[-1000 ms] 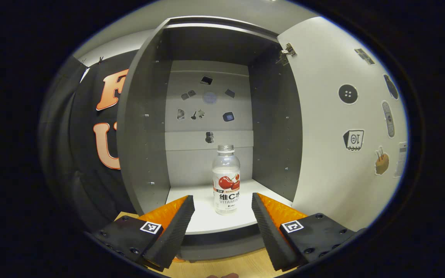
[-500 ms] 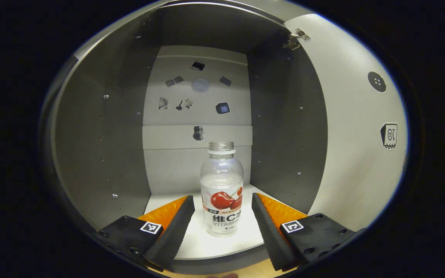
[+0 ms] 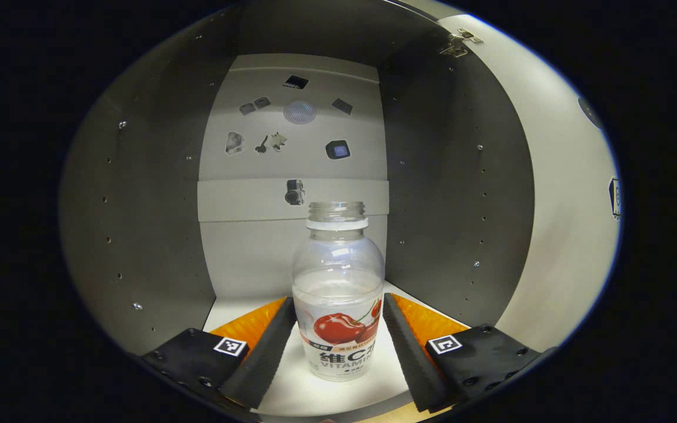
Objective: Open the cabinet door with the right hand, grasp the bottle in the cabinet with the left hand and place it on the coaster, then close the cabinet door with the right hand.
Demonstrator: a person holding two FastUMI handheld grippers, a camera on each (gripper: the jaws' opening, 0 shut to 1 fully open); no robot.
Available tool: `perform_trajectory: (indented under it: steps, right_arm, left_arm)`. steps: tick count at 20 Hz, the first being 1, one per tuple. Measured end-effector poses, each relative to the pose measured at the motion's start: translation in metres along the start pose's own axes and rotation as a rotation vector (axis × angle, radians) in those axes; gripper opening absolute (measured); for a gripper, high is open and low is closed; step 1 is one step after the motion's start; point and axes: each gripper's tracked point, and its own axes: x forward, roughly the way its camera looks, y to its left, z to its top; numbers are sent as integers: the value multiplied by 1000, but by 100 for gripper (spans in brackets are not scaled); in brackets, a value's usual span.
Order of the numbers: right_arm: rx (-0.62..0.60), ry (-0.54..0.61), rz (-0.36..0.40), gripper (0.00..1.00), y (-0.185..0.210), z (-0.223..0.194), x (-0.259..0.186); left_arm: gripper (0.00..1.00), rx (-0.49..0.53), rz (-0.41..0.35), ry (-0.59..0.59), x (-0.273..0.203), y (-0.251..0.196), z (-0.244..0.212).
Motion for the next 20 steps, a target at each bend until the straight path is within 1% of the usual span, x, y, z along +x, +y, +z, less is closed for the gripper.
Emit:
perform_trajectory:
  steps: [2,5,8,9,11,12,13,14,15,16,17,18,19,20]
  right_arm:
    - [4,4,4,41,-2,-3,-1]
    - [23,4,16,41,-2,-4,-6]
    - [27,7,31,41,-4,-7,-16]
    - [26,11,38,46,-5,-9,-20]
    - [26,20,56,45,-7,-12,-32]
    - [29,21,62,41,-9,-15,-37]
    - [38,24,71,41,-10,-16,-41]
    - [47,26,83,45,-10,-18,-48]
    - [53,27,90,41,-12,-22,-55]
    - [56,32,95,45,-14,-26,-61]
    - [61,37,100,41,-15,-30,-66]
    - [68,40,106,45,-16,-34,-69]
    - [75,45,115,41,-16,-38,-75]
    - [80,51,124,41,-18,-42,-81]
  left_arm:
    - [86,14,10,-11,-1,2,4]
    - [85,2,16,-9,-11,6,4]
    - [86,1,35,-22,-38,11,6]
    - [86,4,40,-26,-50,12,5]
    - [85,22,37,-42,-78,11,2]
    - [84,39,48,-47,-94,13,-2]
    - [85,52,60,-49,-110,15,-6]
    - [86,59,71,-57,-125,15,-8]
    - [85,64,81,-57,-141,16,-12]
    - [86,62,93,-55,-155,17,-17]
    - [86,55,96,-53,-168,16,-21]
    - [85,46,100,-46,-178,15,-27]
    - [85,39,109,-39,-189,16,-33]
    - [85,34,118,-34,-199,18,-39]
